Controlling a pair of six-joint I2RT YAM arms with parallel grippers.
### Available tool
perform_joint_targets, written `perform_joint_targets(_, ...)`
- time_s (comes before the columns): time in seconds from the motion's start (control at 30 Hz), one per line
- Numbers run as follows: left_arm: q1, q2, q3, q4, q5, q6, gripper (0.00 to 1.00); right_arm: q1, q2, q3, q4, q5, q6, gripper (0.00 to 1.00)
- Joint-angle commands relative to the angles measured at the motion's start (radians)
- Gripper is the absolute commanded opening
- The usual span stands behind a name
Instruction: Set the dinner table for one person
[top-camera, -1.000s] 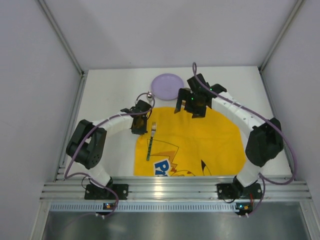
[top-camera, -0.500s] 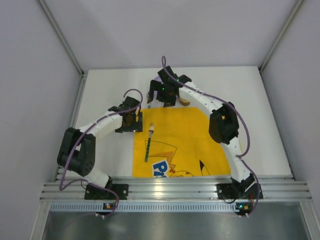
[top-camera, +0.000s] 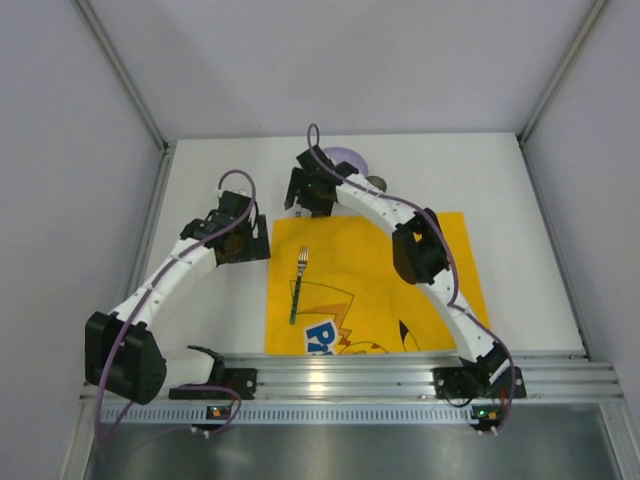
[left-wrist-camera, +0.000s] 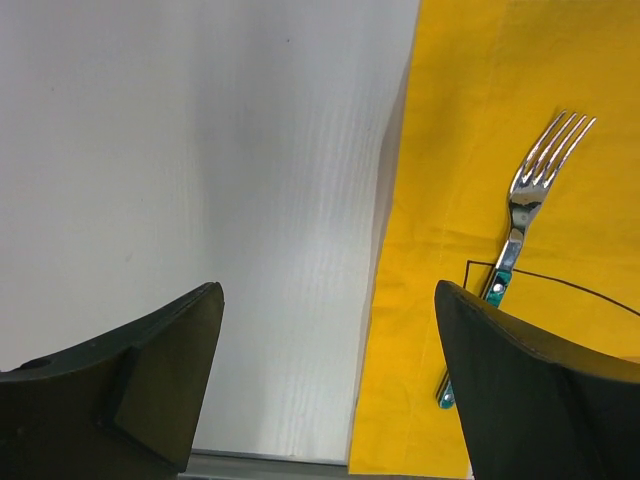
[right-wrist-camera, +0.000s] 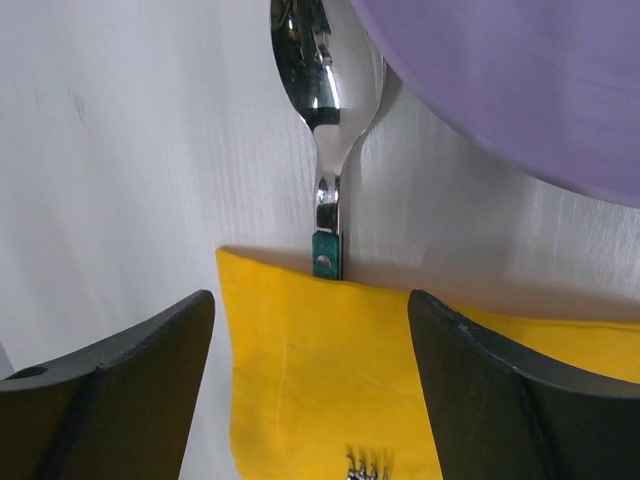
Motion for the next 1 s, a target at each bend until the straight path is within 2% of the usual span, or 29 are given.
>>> perform_joint_targets(0.0,0.006,-0.042,0.019,-0.047,0.016,-0.026,0.92,0.041,0.026,0.080,0.057,0.098,0.026,0.77)
perform_joint_targets(0.33,0.008,-0.065,0.008,-0.054,0.039,-0.026,0.91,0.064,0.127,0.166,-0.004,0.187,0.035,0.53)
perform_joint_targets(0.37,0.011,-0.063,0.008,-0.048,0.042,-0.026,0.91,0.068,0.138,0.166,-0.028,0.200,0.033,0.47)
perform_joint_targets(0.43,0.011,-0.059,0.008,-0.043,0.050,-0.023,0.91,0.068,0.150,0.169,-0.049,0.201,0.026,0.41)
perform_joint_targets(0.6,0.015,-0.059,0.011,-0.029,0.070,-0.020,0.91,0.080,0.180,0.192,-0.105,0.241,-0.010,0.35)
perform_joint_targets(0.77,0.035,-0.054,0.011,-0.023,0.083,-0.003,0.91,0.083,0.201,0.218,-0.119,0.260,-0.016,0.16)
perform_joint_targets(0.97,0.051,-0.043,0.020,-0.023,0.102,0.013,0.91,0.091,0.204,0.219,-0.118,0.278,-0.026,0.08)
